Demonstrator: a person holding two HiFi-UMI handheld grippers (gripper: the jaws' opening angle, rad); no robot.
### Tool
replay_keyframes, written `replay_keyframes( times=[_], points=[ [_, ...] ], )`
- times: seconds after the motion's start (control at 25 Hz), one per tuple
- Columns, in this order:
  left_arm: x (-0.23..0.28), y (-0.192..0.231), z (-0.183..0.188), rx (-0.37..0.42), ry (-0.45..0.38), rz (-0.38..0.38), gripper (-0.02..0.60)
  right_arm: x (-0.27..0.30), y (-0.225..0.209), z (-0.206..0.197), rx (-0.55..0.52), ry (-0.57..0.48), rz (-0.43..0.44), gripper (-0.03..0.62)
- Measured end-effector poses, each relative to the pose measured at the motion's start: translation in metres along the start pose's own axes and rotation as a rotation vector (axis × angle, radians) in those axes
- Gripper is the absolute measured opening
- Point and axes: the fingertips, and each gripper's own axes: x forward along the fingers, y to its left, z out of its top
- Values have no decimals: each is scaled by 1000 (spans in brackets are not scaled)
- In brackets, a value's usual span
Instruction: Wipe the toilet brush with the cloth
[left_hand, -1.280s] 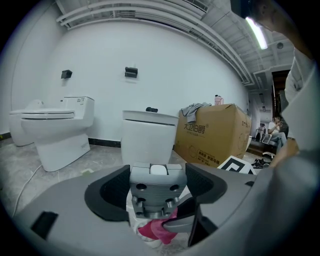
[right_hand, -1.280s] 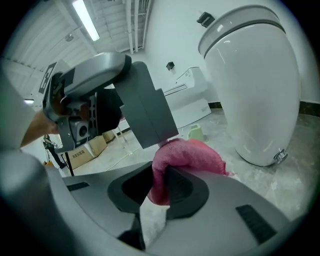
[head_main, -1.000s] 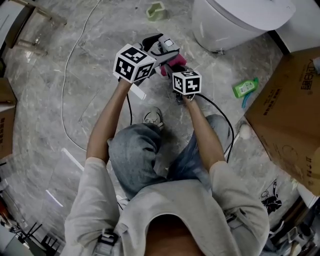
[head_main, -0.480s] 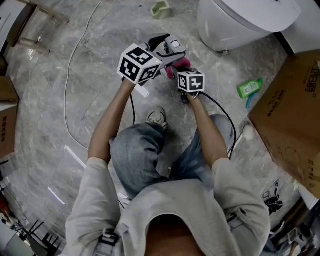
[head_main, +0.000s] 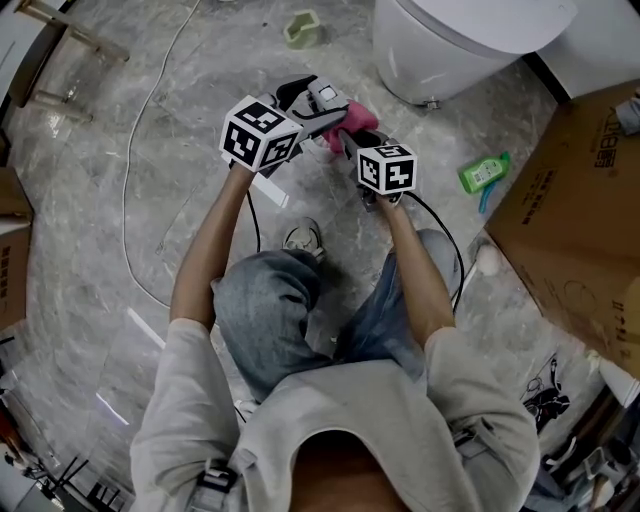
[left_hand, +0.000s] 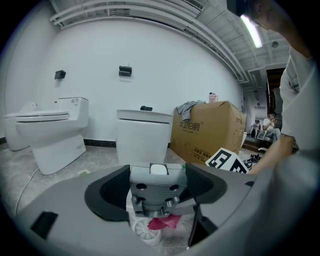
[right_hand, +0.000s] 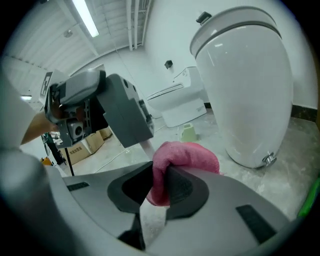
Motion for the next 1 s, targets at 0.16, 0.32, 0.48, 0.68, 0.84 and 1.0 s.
replay_keyframes(
  times=[0.16, 0.32, 0.48, 0.68, 0.84, 1.0],
  points=[
    [1, -1, 0, -2, -1, 5, 368, -6, -8, 29, -93, -33, -32, 84],
    [1, -1, 0, -6, -4, 1, 368, -6, -16, 58, -119, -94, -53, 84],
    [0, 2, 1, -16, -14, -1, 368, 4, -15, 72, -90, -123, -9, 84],
    [-1, 1, 2, -10, -16, -6, 368, 23, -24, 56, 94, -109, 44, 84],
    [-2, 1, 1, -13, -17, -9, 368, 33, -17, 34, 122, -67, 94, 84],
    [-1, 2, 1, -14, -17, -9, 368, 41, -11, 18, 100, -28, 111, 84]
  ],
)
